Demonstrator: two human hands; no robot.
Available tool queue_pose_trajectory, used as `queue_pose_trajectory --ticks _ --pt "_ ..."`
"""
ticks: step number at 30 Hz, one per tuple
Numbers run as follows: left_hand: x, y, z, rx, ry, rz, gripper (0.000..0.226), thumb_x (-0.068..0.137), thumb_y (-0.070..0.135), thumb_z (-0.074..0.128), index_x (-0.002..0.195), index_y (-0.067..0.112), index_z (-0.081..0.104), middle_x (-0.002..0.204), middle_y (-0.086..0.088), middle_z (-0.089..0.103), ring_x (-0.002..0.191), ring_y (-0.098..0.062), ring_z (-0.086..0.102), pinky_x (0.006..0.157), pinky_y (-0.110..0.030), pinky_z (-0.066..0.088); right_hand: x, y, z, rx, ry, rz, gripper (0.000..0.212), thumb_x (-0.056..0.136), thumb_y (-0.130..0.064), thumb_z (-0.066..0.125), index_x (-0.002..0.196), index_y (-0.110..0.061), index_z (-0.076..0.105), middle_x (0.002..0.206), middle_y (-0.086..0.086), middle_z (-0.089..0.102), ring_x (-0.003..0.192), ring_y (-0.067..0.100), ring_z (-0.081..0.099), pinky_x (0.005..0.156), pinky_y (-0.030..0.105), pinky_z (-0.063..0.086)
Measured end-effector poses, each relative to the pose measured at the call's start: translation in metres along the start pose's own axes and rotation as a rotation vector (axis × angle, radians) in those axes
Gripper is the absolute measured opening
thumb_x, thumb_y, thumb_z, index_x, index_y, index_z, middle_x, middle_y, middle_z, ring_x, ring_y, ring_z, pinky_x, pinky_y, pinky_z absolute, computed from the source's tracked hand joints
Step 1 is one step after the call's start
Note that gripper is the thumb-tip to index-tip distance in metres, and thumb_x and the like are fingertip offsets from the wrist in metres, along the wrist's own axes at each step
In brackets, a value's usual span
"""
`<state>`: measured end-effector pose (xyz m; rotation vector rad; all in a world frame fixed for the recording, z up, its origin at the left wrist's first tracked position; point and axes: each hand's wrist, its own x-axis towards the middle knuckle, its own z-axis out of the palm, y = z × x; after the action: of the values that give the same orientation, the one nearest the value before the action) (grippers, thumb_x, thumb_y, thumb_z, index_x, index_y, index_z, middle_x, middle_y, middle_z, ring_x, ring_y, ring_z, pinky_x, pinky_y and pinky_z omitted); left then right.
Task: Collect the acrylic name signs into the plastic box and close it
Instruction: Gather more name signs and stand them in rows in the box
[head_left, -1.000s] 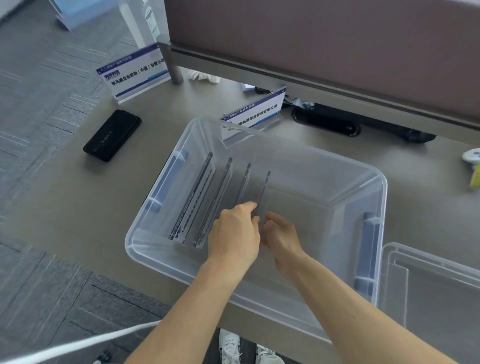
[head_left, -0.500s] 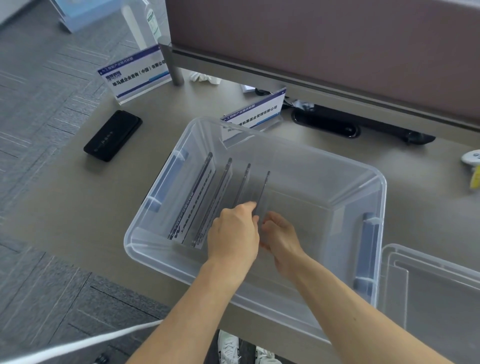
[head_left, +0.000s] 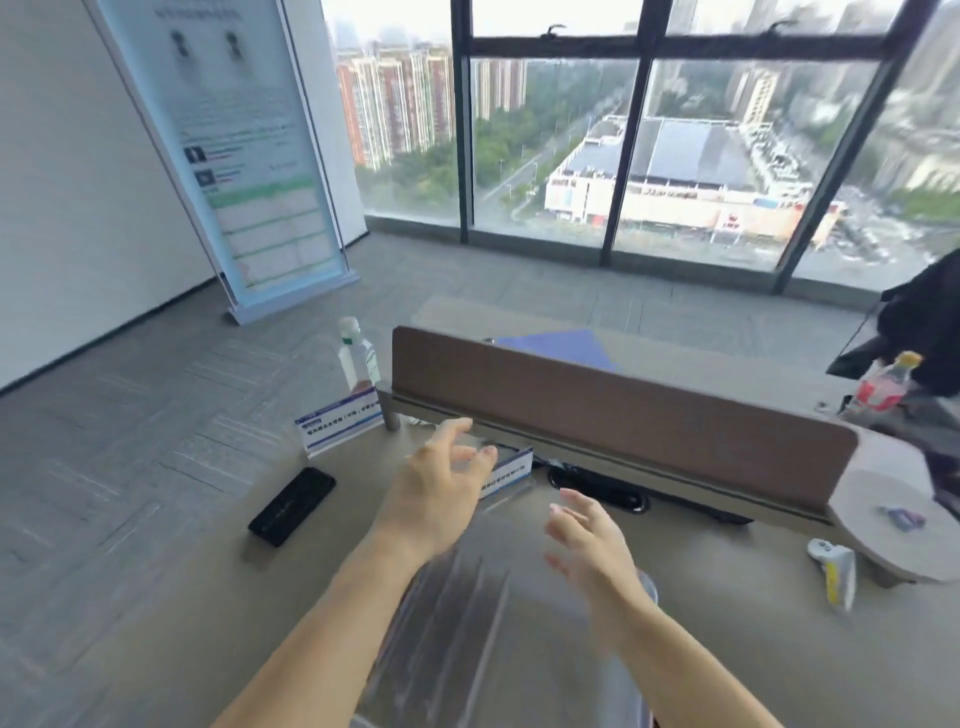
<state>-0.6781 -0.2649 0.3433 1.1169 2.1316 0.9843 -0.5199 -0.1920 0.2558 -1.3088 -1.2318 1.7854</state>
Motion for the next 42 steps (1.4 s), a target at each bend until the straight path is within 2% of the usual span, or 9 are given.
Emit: queue_pose_trajectory --ticks 4,9,12,18,22,27,31,36,42 --pt "0.034 0.025 -0.035 -0.139 0.069 0.055 0.074 0.074 0.068 0.056 0.141 0.036 0.05 0.115 0.011 0.072 0.106 -0.018 0.072 0.097 -0.048 0.057 0.019 -0.074 0.004 -0.022 -0.023 -0.135 0.021 0.097 -0.016 0.061 0.118 -0.018 0.062 0.106 0.003 0.065 0.097 0.015 0.064 0.094 0.044 0.054" --pt "0.097 0.012 -0.047 -0.147 0.052 0.037 0.065 0.083 0.057 0.061 0.141 0.031 0.051 0.113 0.003 0.072 0.106 -0.021 0.072 0.096 -0.048 0.057 0.069 -0.096 0.02 -0.104 0.015 -0.166 0.024 0.096 -0.019 0.064 0.12 -0.018 0.064 0.106 -0.002 0.065 0.106 0.015 0.065 0.09 0.035 0.056" --pt "0.144 -0.027 -0.032 -0.097 -0.034 -0.011 0.059 0.089 0.049 0.063 0.142 0.029 0.05 0.112 0.006 0.071 0.11 -0.021 0.068 0.098 -0.046 0.056 0.108 -0.079 0.029 -0.149 0.08 -0.12 0.026 0.095 -0.02 0.065 0.121 -0.017 0.064 0.103 -0.003 0.065 0.106 0.016 0.064 0.093 0.037 0.055" --pt "0.212 -0.125 0.02 0.221 -0.302 -0.155 0.057 0.094 0.038 0.067 0.144 0.017 0.051 0.142 -0.007 0.06 0.131 -0.025 0.056 0.108 -0.032 0.043 0.192 -0.012 0.043 -0.223 0.194 -0.004 0.033 0.093 -0.009 0.065 0.126 -0.005 0.062 0.109 0.007 0.07 0.097 0.017 0.066 0.095 0.04 0.054" --pt "0.237 -0.17 0.06 0.538 -0.44 -0.152 0.056 0.093 0.031 0.067 0.143 0.011 0.052 0.146 -0.01 0.056 0.133 -0.03 0.053 0.107 -0.035 0.046 0.237 0.037 0.038 -0.013 0.327 0.196 0.032 0.093 -0.002 0.061 0.126 -0.003 0.064 0.118 0.015 0.067 0.103 0.021 0.063 0.086 0.03 0.057" --pt "0.273 -0.197 0.094 0.506 -0.48 -0.199 0.058 0.089 0.03 0.07 0.144 0.024 0.053 0.144 -0.004 0.057 0.131 -0.026 0.054 0.107 -0.033 0.046 0.28 0.073 0.04 -0.014 0.268 0.267 0.028 0.092 0.0 0.063 0.119 -0.009 0.063 0.099 0.004 0.064 0.096 0.017 0.059 0.096 0.034 0.052" --pt "0.284 -0.218 0.102 0.542 -0.56 -0.093 0.019 0.089 0.011 0.061 0.098 0.018 0.077 0.099 -0.01 0.074 0.092 -0.032 0.067 0.068 -0.029 0.05 0.3 0.09 0.042 -0.094 0.264 0.275 0.034 0.09 -0.002 0.067 0.122 -0.011 0.062 0.11 0.003 0.065 0.096 0.015 0.06 0.101 0.037 0.052" --pt "0.297 -0.237 0.09 0.552 -0.38 0.033 0.035 0.081 -0.002 0.051 0.092 0.021 0.075 0.085 -0.007 0.072 0.079 -0.033 0.067 0.061 -0.033 0.05 0.305 0.104 0.041 -0.372 0.221 0.165 0.05 0.085 -0.004 0.072 0.131 -0.017 0.056 0.123 -0.003 0.059 0.111 0.015 0.058 0.083 0.034 0.05" --pt "0.294 -0.237 0.091 0.422 -0.237 0.102 0.015 0.096 0.019 0.064 0.102 0.022 0.077 0.099 -0.003 0.078 0.095 -0.029 0.068 0.074 -0.033 0.05 0.293 0.113 0.043 -0.629 0.18 0.03 0.012 0.089 -0.018 0.07 0.1 -0.022 0.073 0.084 -0.013 0.058 0.082 0.016 0.055 0.071 0.027 0.04"
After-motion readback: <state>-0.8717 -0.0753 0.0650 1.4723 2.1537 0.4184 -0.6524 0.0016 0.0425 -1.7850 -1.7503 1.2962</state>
